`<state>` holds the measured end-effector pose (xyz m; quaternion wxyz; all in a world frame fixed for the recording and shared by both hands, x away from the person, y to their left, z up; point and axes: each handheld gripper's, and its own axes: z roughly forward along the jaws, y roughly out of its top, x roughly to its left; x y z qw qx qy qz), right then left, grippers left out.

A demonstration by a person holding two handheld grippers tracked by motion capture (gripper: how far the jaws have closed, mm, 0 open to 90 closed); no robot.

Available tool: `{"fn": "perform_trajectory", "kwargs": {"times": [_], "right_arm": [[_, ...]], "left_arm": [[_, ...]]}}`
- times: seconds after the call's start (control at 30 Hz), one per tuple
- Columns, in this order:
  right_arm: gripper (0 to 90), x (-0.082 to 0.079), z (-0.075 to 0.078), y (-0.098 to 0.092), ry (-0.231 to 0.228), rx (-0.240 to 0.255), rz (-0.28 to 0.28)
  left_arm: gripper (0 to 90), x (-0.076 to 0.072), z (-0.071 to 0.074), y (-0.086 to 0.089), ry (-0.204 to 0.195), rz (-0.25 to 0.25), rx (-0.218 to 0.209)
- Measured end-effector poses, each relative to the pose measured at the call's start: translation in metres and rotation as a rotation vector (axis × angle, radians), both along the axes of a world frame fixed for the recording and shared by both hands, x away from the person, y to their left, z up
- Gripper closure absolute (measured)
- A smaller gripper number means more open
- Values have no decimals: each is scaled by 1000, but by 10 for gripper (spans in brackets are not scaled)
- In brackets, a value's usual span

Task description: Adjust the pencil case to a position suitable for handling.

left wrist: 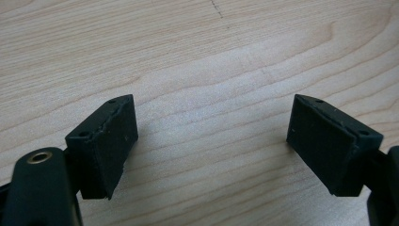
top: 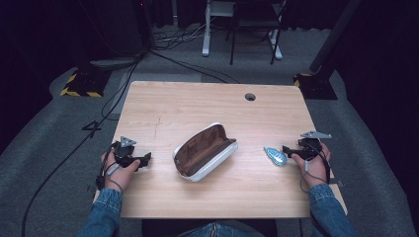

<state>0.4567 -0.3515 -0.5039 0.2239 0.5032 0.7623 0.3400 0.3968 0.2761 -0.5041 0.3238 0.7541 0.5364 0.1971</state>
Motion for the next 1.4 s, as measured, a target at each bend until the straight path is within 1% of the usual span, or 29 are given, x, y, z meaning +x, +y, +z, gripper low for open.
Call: {"fn": "perform_trajectory", "kwargs": {"times": [0.1, 0.17, 0.23, 0.37, 0.67, 0.73, 0.9, 1.03, 1.07, 1.1, 1.13, 1.23, 1.27, 1.37, 1.4], "right_arm": [[194, 0, 0, 0, 0, 0, 1], [195, 0, 0, 0, 1, 1, 0], [194, 0, 0, 0, 2, 1, 0], [195, 0, 0, 0, 1, 2, 0], [195, 0, 0, 0, -1, 0, 1], [195, 0, 0, 0, 0, 0, 1], [195, 0, 0, 0, -1, 0, 1], [195, 0, 0, 0, -1, 0, 1], [195, 0, 0, 0, -1, 0, 1], [195, 0, 0, 0, -1, 0, 1], [195, 0, 0, 0, -1, 0, 1], [195, 0, 0, 0, -1, 0, 1], [195, 0, 0, 0, -1, 0, 1], [195, 0, 0, 0, -1, 0, 1], [195, 0, 0, 0, -1, 0, 1]], "left_arm": [[192, -1, 2, 0, 13, -3, 0], [210, -1, 4, 0, 28, -6, -14], [211, -2, 7, -2, 24, -8, -17], [216, -5, 15, -5, 8, -16, -25], [234, -15, 42, -17, -40, -53, -56], [235, -16, 45, -18, -43, -56, -61], [239, -20, 57, -25, -57, -77, -84], [240, -24, 67, -36, -76, -116, -93], [239, -27, 73, -43, -84, -146, -95], [239, -28, 75, -47, -88, -154, -108], [237, -28, 75, -47, -88, -154, -108], [231, -31, 81, -58, -95, -202, -122], [228, -31, 82, -61, -97, -215, -118], [220, -32, 84, -69, -92, -242, -124], [216, -32, 84, -72, -97, -245, -128]]}}
